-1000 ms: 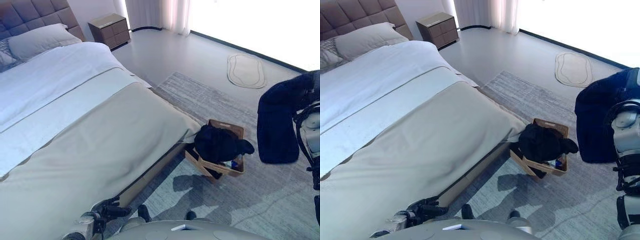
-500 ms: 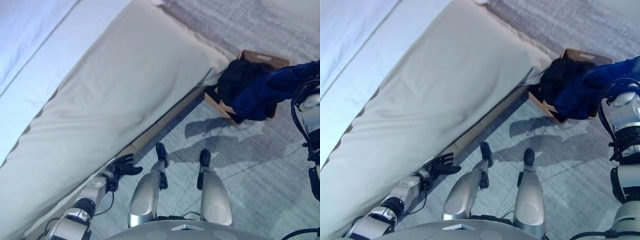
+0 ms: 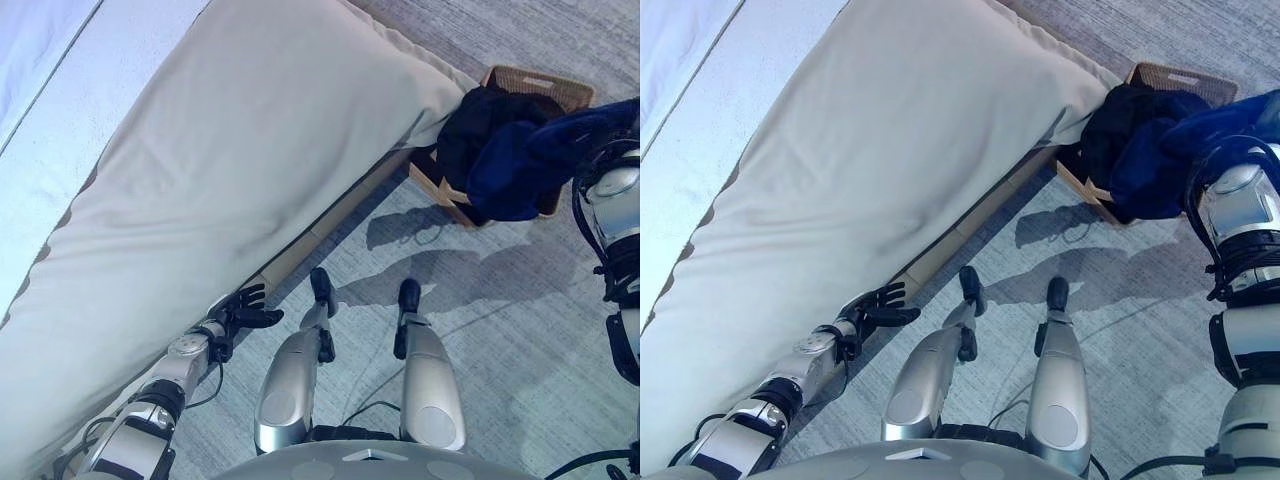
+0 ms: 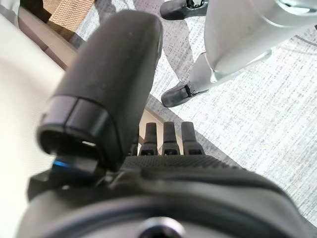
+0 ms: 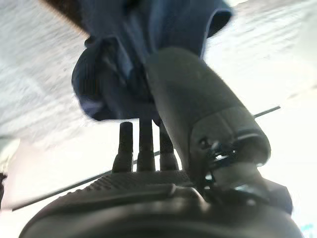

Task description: Pick up the clothes from the bed and place them into the basket

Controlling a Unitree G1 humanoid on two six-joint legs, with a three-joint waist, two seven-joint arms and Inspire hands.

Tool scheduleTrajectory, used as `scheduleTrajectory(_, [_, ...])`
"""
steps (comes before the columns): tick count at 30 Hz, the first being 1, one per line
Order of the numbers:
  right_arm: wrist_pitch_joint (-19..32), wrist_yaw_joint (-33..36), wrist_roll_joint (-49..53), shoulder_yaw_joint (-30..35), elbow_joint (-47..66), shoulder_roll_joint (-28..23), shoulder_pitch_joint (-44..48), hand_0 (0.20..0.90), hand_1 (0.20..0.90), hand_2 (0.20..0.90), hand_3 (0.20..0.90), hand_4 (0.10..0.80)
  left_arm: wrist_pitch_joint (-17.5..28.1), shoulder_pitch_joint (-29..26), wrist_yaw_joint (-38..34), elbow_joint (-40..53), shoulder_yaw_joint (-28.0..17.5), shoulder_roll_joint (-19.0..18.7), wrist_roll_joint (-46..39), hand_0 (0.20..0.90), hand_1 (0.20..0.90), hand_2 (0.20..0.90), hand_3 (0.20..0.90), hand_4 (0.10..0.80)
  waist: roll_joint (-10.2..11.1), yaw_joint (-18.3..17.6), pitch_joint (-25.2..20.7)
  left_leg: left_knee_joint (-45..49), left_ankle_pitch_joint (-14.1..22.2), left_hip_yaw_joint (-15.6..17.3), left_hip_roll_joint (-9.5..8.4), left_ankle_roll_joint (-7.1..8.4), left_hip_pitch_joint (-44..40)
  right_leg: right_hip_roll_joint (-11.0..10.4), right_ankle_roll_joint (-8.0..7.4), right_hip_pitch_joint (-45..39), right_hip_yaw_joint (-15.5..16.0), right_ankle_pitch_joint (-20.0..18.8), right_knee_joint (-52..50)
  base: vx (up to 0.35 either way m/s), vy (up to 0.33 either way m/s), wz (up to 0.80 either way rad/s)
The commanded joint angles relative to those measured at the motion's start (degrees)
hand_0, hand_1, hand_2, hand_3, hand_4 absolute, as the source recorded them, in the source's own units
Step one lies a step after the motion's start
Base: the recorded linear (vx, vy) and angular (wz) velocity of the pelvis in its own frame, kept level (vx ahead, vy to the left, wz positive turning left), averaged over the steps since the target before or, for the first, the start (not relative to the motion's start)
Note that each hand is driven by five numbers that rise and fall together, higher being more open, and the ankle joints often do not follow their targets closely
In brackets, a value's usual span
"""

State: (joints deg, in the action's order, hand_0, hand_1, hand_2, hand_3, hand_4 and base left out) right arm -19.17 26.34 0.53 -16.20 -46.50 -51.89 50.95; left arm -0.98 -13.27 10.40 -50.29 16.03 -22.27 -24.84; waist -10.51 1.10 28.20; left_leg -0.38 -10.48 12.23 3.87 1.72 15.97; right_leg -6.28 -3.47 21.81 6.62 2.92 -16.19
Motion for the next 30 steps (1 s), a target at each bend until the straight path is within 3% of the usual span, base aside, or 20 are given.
scheduleTrajectory(1, [5.81,8.39,0.86,-0.91,4.65,-3.35,8.7,0.9,0.9,0.9,0.9,0.8,1.9,1.6,-0.77,-1.55,1.88,-1.45,-1.28,0.9,0.9,0.9,0.9,0.8,1.9,-0.83,-1.71,6.67,9.44,-4.95,-2.92,1.14,1.5,2.76,2.92,-2.5,4.82,-1.31,8.45,-0.023,0.028,-0.03])
scheduleTrajectory(5, [5.81,11.52,-2.28,-0.45,6.12,-3.21,10.11,0.9,0.9,0.9,0.9,0.8,2.64,1.74,-1.13,-1.69,2.64,-0.62,-1.38,0.9,0.9,0.9,0.9,0.8,2.14,-0.54,-1.55,6.02,9.27,-4.89,-3.03,1.2,1.45,2.68,2.6,-2.31,5.15,-1.77,8.96,-0.031,0.032,-0.03])
scheduleTrajectory(15, [0.84,6.33,-7.66,-2.76,7.74,-5.81,9.04,0.9,0.9,0.9,0.9,0.8,1.9,2.61,-1.01,-2.23,1.45,-1.9,-0.93,0.9,0.9,0.9,0.9,0.8,4.01,-0.08,-2.97,3.8,9.1,-4.69,-3.24,1.06,-0.44,2.52,2.01,-3.39,5.91,-2.4,10.08,-0.011,0.02,0.02])
scheduleTrajectory(20, [3.94,3.82,-3.04,1.65,10.17,-4.45,1.87,0.9,0.9,0.9,0.9,0.8,1.89,4.19,-1.0,-3.21,-0.21,-1.82,0.85,0.9,0.9,0.9,0.9,0.8,5.72,-0.14,-4.88,2.21,9.71,-4.1,-3.09,1.19,-3.52,2.39,1.37,-6.49,6.34,-2.82,11.96,0.035,0.053,0.03])
scheduleTrajectory(23, [11.0,-0.58,6.17,9.86,15.35,2.39,-14.31,0.9,0.9,0.9,0.9,0.8,1.06,6.21,-1.04,-4.66,-2.88,-1.09,3.75,0.9,0.9,0.9,0.9,0.8,7.72,-0.77,-8.01,0.33,10.27,-3.31,-3.07,1.18,-7.61,2.16,0.71,-10.89,6.76,-3.16,14.26,0.104,0.102,0.08])
scheduleTrajectory(24, [11.49,-1.14,7.57,10.6,15.78,3.13,-15.86,0.9,0.9,0.9,0.9,0.8,0.96,6.4,-1.04,-4.79,-3.0,-1.05,3.91,0.9,0.9,0.9,0.9,0.8,7.92,-0.79,-8.35,0.16,10.31,-3.22,-3.05,1.16,-7.99,2.15,0.66,-11.29,6.77,-3.2,14.48,0.148,0.112,0.08])
scheduleTrajectory(25, [15.76,-2.68,9.62,13.17,16.94,8.07,-24.01,0.9,0.9,0.9,0.9,0.8,0.89,7.67,-1.18,-5.6,-4.17,-0.22,5.04,0.9,0.9,0.9,0.9,0.8,8.59,-1.26,-9.93,-0.25,10.72,-2.96,-2.98,0.95,-9.79,2.13,0.52,-13.19,6.8,-3.26,15.12,0.153,0.115,0.01])
scheduleTrajectory(30, [22.17,-8.89,9.93,16.51,15.4,18.57,-42.43,0.9,0.9,0.9,0.9,0.8,1.45,11.58,-1.01,-8.32,-6.97,1.83,8.64,0.9,0.9,0.9,0.9,0.8,10.23,-2.54,-15.19,-0.86,12.25,-1.71,-2.9,0.17,-15.17,2.29,0.01,-18.59,6.65,-3.25,16.48,0.178,0.121,0.01])
